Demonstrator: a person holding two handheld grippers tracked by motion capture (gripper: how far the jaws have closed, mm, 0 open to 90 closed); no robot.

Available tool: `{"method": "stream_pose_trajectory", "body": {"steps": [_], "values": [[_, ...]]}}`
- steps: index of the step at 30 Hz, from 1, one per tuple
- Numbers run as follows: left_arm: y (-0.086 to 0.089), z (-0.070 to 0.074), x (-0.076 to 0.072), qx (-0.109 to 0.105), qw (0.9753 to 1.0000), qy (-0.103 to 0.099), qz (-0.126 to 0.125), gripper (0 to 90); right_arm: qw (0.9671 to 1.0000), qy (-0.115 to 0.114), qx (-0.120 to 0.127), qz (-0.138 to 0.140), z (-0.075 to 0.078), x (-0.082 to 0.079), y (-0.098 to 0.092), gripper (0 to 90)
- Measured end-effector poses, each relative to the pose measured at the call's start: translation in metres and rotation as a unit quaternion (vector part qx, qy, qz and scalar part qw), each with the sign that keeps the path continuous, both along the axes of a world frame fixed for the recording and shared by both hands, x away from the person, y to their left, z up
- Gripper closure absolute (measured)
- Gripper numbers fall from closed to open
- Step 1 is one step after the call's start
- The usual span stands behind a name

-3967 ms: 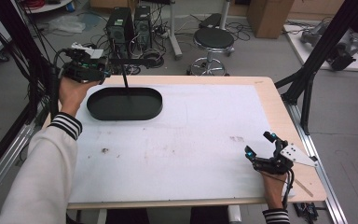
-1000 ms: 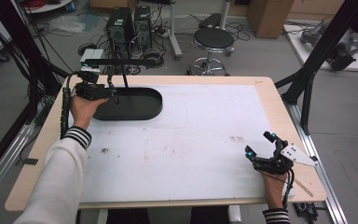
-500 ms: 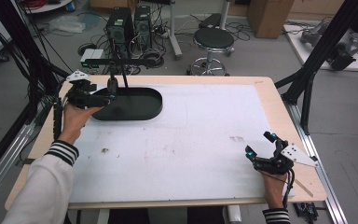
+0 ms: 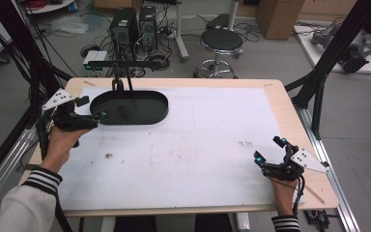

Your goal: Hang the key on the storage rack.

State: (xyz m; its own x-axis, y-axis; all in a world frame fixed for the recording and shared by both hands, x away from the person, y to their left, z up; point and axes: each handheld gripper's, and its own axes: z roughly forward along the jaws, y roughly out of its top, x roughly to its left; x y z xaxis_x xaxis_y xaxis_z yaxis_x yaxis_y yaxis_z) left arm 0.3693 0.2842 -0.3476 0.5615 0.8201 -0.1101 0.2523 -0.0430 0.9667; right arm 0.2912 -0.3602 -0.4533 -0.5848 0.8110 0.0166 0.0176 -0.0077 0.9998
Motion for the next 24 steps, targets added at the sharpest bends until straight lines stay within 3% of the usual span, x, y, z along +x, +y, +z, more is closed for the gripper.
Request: {"method": "stream_pose_trajectory", "body": {"steps": [2,8,10,12,13,20,21,24], "values": [[0.005,-0.004,-0.013,0.013,0.9998,0.011,-0.01,1.7,1.0,0.0,0.0,0.0,0.0,0.0,0.0,1.9],[0.009,-0.016,-0.037,0.021,0.9993,-0.026,-0.019,1.7,1.0,0.001,-0.001,-0.001,0.0,-0.001,0.001,1.9],[0.01,-0.021,-0.046,0.018,0.9986,-0.046,-0.016,1.7,1.0,0.0,-0.001,-0.001,0.0,0.0,0.0,1.9],[0.01,-0.036,-0.061,0.005,0.9975,-0.068,-0.021,1.7,1.0,0.0,-0.003,-0.001,0.0,-0.001,0.001,1.9],[0.01,-0.036,-0.061,0.005,0.9975,-0.068,-0.021,1.7,1.0,0.0,-0.003,-0.001,0.0,-0.001,0.001,1.9],[0.014,-0.078,-0.086,-0.014,0.9974,-0.069,-0.009,1.7,1.0,0.001,-0.003,-0.001,0.0,-0.001,0.001,1.9],[0.014,-0.078,-0.086,-0.014,0.9974,-0.069,-0.009,1.7,1.0,0.0,-0.003,-0.001,0.0,-0.001,0.001,1.9],[0.019,-0.093,-0.094,-0.025,0.9963,-0.082,0.003,1.7,1.0,0.002,-0.003,-0.001,0.0,-0.001,0.001,1.9]]}}
